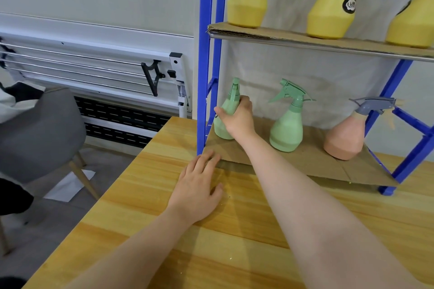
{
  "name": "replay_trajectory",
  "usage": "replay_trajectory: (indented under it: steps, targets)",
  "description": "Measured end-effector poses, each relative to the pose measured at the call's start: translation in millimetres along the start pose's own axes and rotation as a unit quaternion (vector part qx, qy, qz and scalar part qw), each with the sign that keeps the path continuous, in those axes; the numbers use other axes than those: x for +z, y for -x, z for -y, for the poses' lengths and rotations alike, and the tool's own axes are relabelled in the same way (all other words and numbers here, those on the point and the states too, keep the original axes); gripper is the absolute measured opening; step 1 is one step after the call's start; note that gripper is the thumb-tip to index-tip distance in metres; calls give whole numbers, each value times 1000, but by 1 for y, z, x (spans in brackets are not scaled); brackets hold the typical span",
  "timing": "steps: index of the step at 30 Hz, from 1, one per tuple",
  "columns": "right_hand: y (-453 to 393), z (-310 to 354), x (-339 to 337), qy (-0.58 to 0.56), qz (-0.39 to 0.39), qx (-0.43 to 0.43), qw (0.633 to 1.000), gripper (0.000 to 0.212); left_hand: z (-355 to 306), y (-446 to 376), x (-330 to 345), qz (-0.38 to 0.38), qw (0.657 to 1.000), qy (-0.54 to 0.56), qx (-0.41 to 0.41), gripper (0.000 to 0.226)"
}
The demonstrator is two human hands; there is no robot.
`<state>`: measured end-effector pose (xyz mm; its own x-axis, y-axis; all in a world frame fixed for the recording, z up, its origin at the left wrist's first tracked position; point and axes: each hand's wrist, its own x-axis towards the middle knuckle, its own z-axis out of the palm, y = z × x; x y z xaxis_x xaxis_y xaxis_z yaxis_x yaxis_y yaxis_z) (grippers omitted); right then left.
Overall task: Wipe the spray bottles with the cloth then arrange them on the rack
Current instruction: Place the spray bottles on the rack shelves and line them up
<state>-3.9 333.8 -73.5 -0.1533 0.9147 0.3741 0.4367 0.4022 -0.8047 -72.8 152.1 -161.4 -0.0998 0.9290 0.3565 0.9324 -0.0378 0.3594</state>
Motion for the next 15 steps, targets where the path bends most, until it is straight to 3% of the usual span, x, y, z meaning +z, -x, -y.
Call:
replay_trajectory:
  steps: [15]
  targets:
    - [-1,-1,-3,-13,43,-6,999,63,-1,0,-1,2,1000,-7,-1,68]
